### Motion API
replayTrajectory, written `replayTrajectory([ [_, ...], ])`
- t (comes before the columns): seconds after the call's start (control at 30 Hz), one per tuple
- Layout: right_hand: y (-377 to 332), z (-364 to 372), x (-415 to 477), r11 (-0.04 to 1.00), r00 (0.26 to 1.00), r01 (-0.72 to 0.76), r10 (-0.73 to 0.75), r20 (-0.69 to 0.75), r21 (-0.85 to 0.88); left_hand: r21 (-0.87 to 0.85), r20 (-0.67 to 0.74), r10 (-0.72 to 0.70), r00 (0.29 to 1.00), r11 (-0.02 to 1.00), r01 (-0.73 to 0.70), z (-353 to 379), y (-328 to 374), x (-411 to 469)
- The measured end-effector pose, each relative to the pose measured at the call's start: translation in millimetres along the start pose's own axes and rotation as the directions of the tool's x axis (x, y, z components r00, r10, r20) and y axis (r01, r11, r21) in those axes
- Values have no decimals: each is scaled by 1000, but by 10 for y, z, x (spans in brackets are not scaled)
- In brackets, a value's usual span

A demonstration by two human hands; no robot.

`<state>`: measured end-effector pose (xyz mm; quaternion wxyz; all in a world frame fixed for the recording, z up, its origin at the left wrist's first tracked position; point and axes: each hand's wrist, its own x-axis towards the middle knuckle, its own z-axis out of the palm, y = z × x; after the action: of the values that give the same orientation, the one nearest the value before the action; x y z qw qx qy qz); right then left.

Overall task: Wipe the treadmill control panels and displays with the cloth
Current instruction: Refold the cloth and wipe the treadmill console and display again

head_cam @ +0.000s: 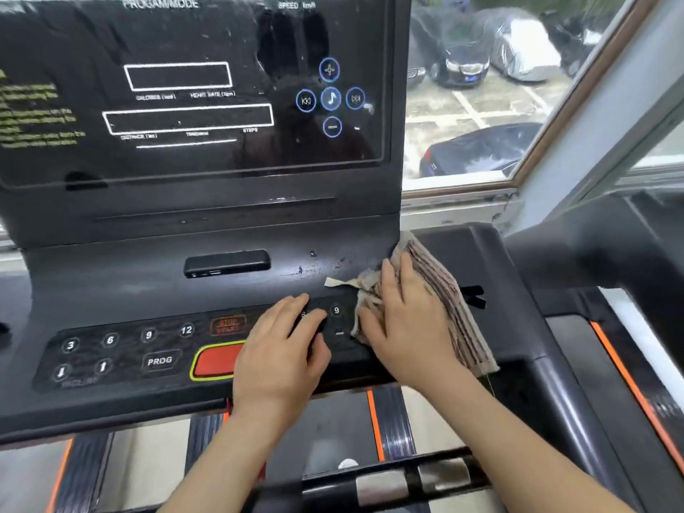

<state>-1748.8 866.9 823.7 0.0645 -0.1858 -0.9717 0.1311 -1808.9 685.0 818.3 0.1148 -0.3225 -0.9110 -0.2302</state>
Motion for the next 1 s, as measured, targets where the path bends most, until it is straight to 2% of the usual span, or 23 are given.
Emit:
replayTrajectory([
  [0.13, 295, -142, -197, 994, 993, 107, -108, 38, 7, 4, -78, 38, 996, 999, -38, 51, 9, -11],
  [0.33, 666, -201, 739, 990, 996, -74, 80, 47, -116, 25, -146, 54, 988, 998, -51, 68, 32, -13],
  [0.43, 567, -125, 457, 999, 999, -34, 34, 0, -38, 31, -141, 34, 989, 999, -30, 68, 68, -12],
  [0.53, 253, -87, -29, 978, 999, 52, -53, -1, 201, 49, -75, 0, 997, 999, 4, 27, 138, 61],
  [0.6, 140, -69, -192, 977, 996, 89, -83, -36, 194, 75, 1, -43, 999, 996, 43, 7, 199, 133],
  [0.73, 194, -153, 1, 966, 996, 91, -92, -3, 240, 123, 94, -108, 990, 988, 96, -36, 289, 219],
  [0.9, 112, -108, 450, 969, 1000, -27, 27, 4, 245, 120, 132, -159, 979, 982, 143, -40, 332, 244],
  [1.0, 94, -48, -25, 988, 998, 69, -68, -8, 142, 81, 128, -146, 981, 987, 136, -30, 338, 245],
])
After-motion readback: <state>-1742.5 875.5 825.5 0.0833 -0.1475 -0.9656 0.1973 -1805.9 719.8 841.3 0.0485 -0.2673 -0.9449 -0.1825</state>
